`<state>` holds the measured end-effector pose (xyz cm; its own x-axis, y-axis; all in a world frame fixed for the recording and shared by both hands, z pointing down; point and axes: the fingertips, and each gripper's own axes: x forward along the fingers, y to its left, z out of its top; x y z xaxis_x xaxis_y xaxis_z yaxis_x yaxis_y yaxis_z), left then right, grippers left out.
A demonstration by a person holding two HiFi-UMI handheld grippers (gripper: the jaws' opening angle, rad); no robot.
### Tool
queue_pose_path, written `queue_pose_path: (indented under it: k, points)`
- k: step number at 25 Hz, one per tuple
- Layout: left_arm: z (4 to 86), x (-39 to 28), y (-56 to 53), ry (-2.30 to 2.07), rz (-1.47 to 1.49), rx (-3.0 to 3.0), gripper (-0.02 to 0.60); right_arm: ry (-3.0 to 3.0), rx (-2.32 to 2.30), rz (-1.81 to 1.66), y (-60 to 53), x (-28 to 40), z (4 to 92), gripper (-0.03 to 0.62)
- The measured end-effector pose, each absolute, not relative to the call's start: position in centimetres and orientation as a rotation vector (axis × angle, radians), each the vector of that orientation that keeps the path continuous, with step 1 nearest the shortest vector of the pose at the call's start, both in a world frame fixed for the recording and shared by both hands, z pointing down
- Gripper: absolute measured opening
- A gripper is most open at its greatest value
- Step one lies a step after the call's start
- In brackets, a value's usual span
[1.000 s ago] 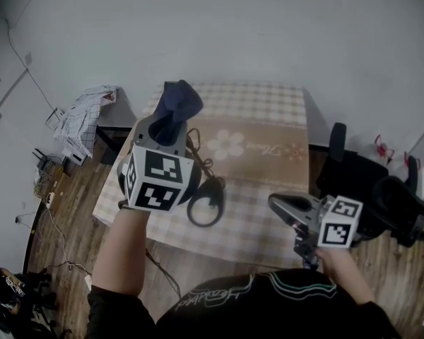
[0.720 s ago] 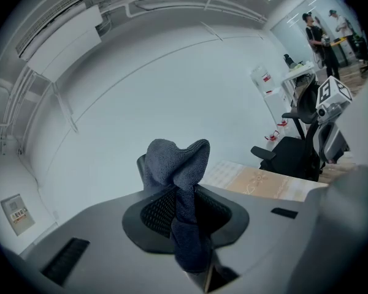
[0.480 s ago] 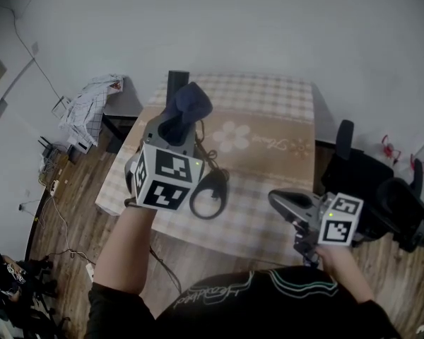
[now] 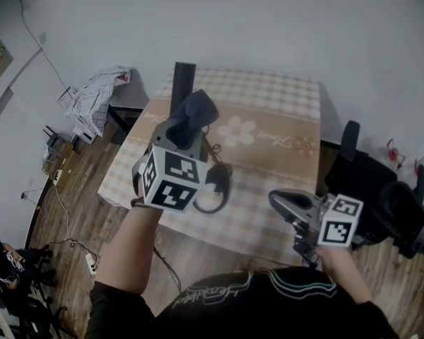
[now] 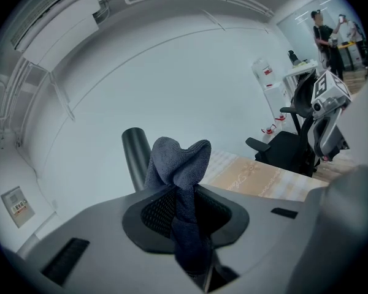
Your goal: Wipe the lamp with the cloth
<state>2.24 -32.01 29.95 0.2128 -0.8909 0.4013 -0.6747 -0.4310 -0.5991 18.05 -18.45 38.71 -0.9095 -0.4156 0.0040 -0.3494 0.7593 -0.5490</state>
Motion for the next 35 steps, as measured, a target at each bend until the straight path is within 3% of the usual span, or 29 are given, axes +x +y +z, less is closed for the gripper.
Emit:
queue_pose_path:
  k: [35]
  points:
    - [39.5,3.9,-27.8,1.484,-1.282,-2.245,0.072,2.831,-0.474,-0.958,-17.4,18.6,40.9,0.011]
